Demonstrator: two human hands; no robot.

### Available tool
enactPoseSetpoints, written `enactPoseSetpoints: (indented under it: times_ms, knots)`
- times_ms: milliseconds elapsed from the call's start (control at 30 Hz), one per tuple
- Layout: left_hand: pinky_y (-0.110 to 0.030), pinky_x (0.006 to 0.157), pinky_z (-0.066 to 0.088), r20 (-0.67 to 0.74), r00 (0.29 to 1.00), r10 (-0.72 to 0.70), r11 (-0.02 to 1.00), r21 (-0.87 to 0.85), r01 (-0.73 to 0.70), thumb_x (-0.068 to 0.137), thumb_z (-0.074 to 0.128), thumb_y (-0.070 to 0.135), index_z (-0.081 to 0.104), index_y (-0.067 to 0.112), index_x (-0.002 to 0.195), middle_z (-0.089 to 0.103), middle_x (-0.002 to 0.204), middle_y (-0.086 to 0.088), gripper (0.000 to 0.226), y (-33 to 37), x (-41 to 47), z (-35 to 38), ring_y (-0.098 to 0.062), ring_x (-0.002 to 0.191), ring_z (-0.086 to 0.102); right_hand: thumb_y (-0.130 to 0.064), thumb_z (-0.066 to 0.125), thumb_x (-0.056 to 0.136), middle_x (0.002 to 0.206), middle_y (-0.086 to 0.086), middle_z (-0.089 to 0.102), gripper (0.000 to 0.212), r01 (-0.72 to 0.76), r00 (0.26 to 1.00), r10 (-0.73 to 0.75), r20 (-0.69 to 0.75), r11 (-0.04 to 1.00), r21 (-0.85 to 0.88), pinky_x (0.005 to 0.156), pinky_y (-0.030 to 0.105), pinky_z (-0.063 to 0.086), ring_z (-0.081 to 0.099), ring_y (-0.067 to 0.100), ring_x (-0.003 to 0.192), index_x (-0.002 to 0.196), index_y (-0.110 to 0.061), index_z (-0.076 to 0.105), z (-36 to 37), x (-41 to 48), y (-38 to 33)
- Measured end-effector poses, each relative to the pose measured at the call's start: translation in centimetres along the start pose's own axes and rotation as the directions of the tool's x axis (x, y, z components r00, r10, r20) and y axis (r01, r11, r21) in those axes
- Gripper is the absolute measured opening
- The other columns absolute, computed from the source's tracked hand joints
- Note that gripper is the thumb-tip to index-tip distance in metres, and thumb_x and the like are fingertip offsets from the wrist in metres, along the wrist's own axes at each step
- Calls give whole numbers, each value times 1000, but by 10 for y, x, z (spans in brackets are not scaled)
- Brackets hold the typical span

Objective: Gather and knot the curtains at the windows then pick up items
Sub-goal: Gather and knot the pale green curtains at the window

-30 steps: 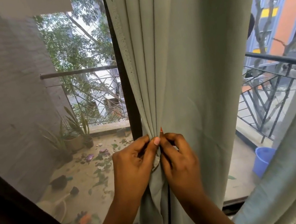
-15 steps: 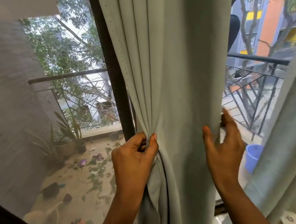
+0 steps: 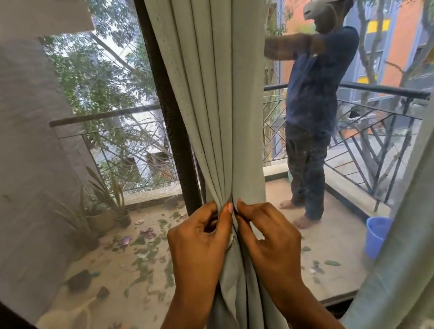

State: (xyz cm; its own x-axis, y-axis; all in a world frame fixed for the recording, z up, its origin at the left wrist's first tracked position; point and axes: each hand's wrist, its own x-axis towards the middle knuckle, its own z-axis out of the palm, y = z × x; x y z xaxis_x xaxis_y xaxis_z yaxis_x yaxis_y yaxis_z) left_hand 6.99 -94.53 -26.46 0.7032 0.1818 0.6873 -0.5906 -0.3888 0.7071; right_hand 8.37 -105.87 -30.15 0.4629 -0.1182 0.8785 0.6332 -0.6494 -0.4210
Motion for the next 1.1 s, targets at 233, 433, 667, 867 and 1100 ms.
enactPoseSetpoints:
  times_ms: [233,433,667,867,1100]
  knots:
    - [-9,62,51,-24,999,24,999,45,-23,85,68,20,72,24,87,66,69,18,6,-3,-3,-1,3,68,66,-25,55,90,89,1,68,26,-2,1000,3,-6,998,66,75,6,45,56,-1,84,115,-21,61,-2,-4,-3]
    - [-16,64,55,28,1000,-14,1000,-22,15,86,69,32,72,29,89,72,72,12,5,-1,-1,-1,-1,69,68,-25,56,88,87,-3,64,22,-57,998,56,12,991,119,67,16,51,58,4,81,110,-25,62,-1,-2,-3]
    - [-34,58,55,51,999,-16,999,41,13,79,65,48,71,11,71,69,62,0,38,-11,14,-8,-13,60,67,-17,50,87,93,-6,63,28,-80,973,-9,230,924,373,75,19,49,59,-1,89,110,-19,67,-8,5,15]
    - [-16,61,54,42,999,-1,995,101,-3,82,72,28,69,17,72,70,66,5,15,-16,14,-7,-6,63,67,-38,65,82,126,-22,45,66,-681,730,576,368,662,313,96,34,37,45,6,118,140,-34,33,2,61,85]
    - [-34,65,59,8,999,-31,995,91,31,79,61,47,73,11,81,72,71,3,38,-16,12,-6,-8,65,68,-24,72,81,88,-2,64,18,-643,766,636,96,756,124,75,33,54,62,18,83,94,-20,59,4,52,86]
